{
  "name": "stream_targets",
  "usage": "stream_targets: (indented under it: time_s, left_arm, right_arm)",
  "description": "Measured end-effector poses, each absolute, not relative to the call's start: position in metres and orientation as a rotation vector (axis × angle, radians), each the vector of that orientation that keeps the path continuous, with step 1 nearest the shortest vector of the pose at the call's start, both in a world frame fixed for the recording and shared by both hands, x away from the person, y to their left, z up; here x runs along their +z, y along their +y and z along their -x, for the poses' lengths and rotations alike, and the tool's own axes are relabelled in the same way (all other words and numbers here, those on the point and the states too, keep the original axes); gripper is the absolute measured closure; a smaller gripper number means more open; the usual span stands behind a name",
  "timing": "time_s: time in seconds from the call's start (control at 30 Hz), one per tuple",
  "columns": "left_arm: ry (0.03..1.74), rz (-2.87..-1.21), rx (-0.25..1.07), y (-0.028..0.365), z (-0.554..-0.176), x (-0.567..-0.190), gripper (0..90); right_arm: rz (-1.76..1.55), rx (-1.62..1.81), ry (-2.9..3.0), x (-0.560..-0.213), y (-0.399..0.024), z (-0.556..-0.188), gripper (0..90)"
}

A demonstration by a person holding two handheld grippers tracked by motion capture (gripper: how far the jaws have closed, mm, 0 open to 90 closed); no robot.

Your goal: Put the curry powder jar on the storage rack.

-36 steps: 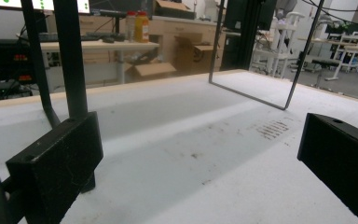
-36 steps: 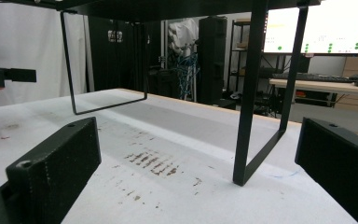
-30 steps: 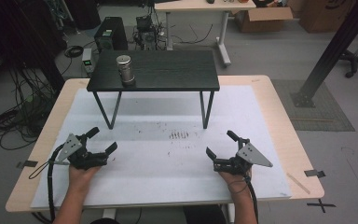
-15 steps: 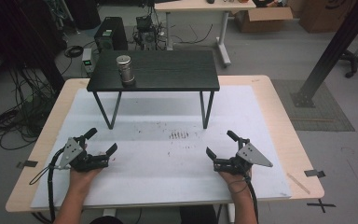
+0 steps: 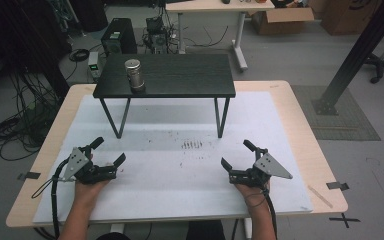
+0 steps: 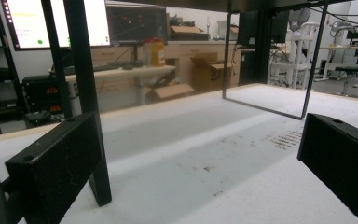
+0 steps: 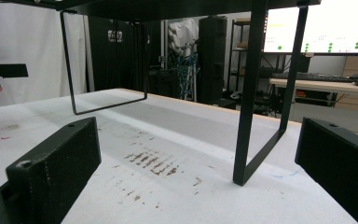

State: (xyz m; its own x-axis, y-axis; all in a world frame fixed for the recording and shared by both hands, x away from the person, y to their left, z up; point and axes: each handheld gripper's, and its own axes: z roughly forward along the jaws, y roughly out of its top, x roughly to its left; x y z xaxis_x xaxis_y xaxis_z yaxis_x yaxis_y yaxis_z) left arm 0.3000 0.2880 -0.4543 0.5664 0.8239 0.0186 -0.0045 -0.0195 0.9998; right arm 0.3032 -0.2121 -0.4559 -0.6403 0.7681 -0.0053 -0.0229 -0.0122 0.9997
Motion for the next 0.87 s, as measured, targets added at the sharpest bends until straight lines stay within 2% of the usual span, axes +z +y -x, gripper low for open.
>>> stream_targets:
  time_s: [0.87]
  left_arm:
    - [0.747, -1.452, 0.772, 0.2876, -0.2997, -0.4544, 0.2]
  right_arm:
    - [-0.775, 1.717, 1.673, -0.4560, -0.2123, -0.3029, 0.0]
